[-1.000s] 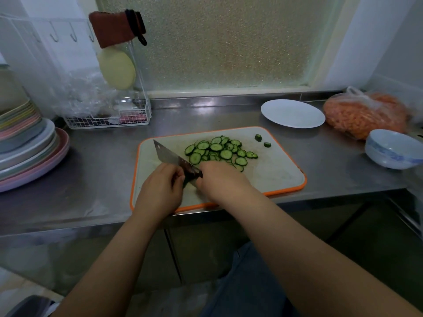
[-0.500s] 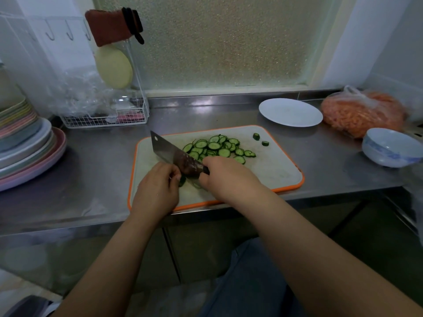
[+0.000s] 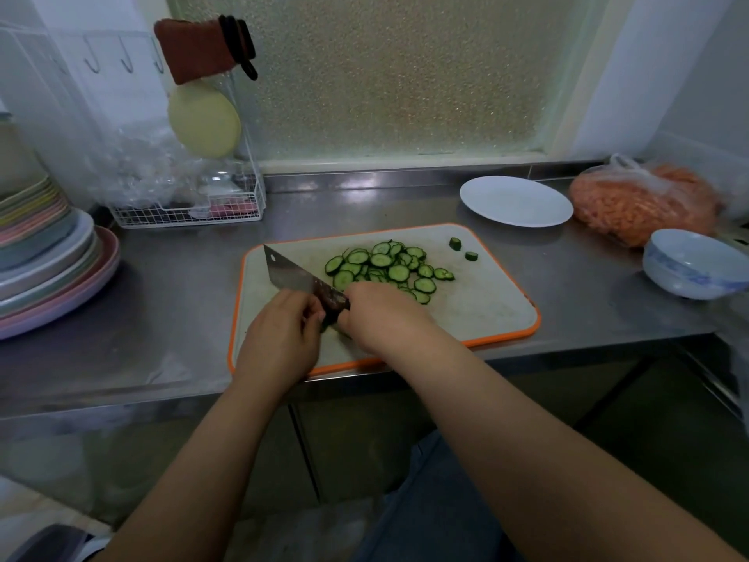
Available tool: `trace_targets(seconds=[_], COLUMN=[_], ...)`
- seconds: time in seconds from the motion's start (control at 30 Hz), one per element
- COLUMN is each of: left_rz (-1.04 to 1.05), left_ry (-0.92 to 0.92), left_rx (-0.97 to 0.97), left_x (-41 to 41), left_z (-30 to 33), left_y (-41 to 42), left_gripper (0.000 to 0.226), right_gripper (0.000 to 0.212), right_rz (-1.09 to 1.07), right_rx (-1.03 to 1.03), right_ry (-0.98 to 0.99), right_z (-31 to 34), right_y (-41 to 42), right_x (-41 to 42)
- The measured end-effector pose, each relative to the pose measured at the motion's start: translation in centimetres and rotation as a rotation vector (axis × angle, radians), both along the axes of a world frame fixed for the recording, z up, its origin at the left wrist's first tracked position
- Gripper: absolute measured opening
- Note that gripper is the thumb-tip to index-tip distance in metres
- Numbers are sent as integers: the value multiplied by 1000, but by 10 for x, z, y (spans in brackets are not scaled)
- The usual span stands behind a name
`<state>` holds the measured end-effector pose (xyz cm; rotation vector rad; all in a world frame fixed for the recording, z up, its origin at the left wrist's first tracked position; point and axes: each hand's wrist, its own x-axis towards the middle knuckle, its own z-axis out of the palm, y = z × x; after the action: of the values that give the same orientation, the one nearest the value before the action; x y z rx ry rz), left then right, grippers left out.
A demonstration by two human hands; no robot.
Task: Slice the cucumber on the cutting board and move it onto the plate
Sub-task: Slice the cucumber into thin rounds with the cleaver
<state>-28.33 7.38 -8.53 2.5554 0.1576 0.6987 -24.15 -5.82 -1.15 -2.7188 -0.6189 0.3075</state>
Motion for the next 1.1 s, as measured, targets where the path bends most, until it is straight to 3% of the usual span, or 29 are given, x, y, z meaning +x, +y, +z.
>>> trace_targets(seconds=[0.2,0.7,1.1], left_rz=[34,-4,14], left_ry=[26,20,9], left_rx=[-48,-64,-86], left_x=[-3,-1,-3], left_z=[3,1,1], left_y=[-1,2,3], left_gripper=[10,11,17], right_gripper=[11,20,20], right_rz=[-24,71,29], right_rx=[65,32,39], right_ry=[37,-141,7], right_z=[2,13,8], right_y=[-15,-19,-10], right_x=[14,-12,-1])
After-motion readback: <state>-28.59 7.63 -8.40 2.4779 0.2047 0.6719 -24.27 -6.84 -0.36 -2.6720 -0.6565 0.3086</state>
